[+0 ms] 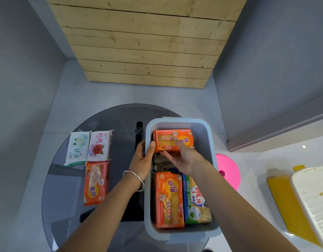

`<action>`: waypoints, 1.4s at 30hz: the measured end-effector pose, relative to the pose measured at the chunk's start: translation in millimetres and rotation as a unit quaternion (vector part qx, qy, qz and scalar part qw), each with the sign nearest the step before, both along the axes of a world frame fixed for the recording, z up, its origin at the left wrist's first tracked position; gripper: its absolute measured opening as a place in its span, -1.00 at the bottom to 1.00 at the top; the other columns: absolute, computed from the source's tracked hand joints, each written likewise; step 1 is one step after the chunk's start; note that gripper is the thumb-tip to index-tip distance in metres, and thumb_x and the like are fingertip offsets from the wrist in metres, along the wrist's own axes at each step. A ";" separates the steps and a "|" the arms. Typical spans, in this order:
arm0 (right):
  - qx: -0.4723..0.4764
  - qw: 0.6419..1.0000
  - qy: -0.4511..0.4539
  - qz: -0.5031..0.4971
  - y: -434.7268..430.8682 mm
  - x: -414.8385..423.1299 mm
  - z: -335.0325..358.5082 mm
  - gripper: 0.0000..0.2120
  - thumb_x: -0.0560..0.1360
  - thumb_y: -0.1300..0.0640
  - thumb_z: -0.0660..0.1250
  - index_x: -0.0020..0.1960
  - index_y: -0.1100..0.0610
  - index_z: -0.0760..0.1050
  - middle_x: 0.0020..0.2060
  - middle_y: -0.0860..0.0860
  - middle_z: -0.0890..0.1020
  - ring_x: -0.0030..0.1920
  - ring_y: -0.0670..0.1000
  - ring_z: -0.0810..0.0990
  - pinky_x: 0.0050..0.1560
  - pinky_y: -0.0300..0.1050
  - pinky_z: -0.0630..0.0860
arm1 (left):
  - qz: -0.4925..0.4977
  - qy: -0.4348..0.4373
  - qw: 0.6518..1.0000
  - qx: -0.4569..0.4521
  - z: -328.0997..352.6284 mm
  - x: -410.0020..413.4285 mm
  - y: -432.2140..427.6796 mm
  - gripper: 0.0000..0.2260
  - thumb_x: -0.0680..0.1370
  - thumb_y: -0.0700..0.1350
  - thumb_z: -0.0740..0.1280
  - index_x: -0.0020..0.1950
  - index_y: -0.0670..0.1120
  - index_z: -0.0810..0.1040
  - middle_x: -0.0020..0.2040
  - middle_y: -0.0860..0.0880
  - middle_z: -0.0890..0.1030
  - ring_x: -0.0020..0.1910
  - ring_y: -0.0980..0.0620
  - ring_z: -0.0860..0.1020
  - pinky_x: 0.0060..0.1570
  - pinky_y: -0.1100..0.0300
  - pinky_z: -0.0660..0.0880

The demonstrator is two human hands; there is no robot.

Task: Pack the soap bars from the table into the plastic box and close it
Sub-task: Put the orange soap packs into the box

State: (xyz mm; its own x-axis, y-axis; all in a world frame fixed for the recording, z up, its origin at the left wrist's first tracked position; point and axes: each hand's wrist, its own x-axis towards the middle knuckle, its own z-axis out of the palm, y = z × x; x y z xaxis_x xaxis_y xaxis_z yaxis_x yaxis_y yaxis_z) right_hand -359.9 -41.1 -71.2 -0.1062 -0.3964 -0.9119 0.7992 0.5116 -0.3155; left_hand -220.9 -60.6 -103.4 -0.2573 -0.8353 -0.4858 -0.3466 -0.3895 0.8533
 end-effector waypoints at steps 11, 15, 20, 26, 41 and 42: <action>-0.111 0.950 0.280 0.087 45.8 81.6 46.5 -0.69 0.49 0.15 0.38 0.20 -0.03 0.46 0.05 -0.07 0.59 0.07 -0.04 0.59 0.00 -0.21 0.55 | 0.199 -0.063 0.978 0.002 -26.0 127.9 9.0 -0.65 0.55 0.10 0.16 0.31 0.04 0.38 0.26 -0.03 0.45 0.20 -0.10 0.46 0.14 0.05 0.43; -0.210 0.920 0.275 0.184 43.2 137.2 25.9 -0.65 0.49 0.24 0.37 0.25 0.06 0.45 0.18 -0.08 0.54 0.12 -0.23 0.54 -0.15 -0.53 0.48 | 0.164 -0.099 0.981 0.022 -41.2 155.9 18.6 -0.72 0.57 0.04 0.16 0.18 -0.08 0.42 -0.01 -0.06 0.56 -0.08 -0.04 0.57 -0.31 0.30 0.44; -0.094 0.915 0.210 0.332 39.8 190.8 -41.3 -0.41 0.52 0.07 0.33 0.48 0.10 0.21 0.44 0.03 0.35 0.40 -0.03 0.35 0.22 -0.27 0.33 | 0.128 -0.144 0.981 0.031 -63.0 178.7 29.6 -0.63 0.56 0.03 0.20 0.32 -0.07 0.38 0.31 -0.21 0.43 0.26 -0.22 0.45 0.20 -0.12 0.42; -0.056 0.908 0.204 0.361 46.7 224.3 -90.5 -0.55 0.55 0.04 0.29 0.41 0.10 0.34 0.38 0.14 0.39 0.33 0.10 0.46 0.37 0.02 0.39 | 0.113 -0.138 0.980 0.086 -81.8 193.6 40.2 -0.65 0.58 -0.05 0.17 0.31 -0.17 0.35 0.33 -0.21 0.32 0.25 -0.16 0.41 0.12 0.15 0.36; -0.208 0.955 0.124 0.173 46.8 194.9 -2.3 -0.70 0.51 0.12 0.34 0.20 0.09 0.37 -0.11 -0.05 0.67 -0.18 -0.15 0.70 -0.21 -0.30 0.62 | 0.123 0.086 0.988 -0.034 7.2 184.3 35.0 -0.48 0.36 0.16 0.29 0.32 0.16 0.31 0.18 0.14 0.49 0.08 0.11 0.56 -0.19 0.33 0.58; -0.221 0.952 0.125 0.172 45.1 184.7 9.3 -0.68 0.51 0.11 0.34 0.24 0.07 0.38 -0.07 -0.03 0.68 -0.16 -0.15 0.70 -0.18 -0.27 0.63 | 0.109 0.096 0.988 -0.042 16.2 176.5 33.1 -0.50 0.34 0.19 0.29 0.28 0.23 0.35 0.19 0.16 0.50 0.09 0.14 0.56 -0.18 0.35 0.57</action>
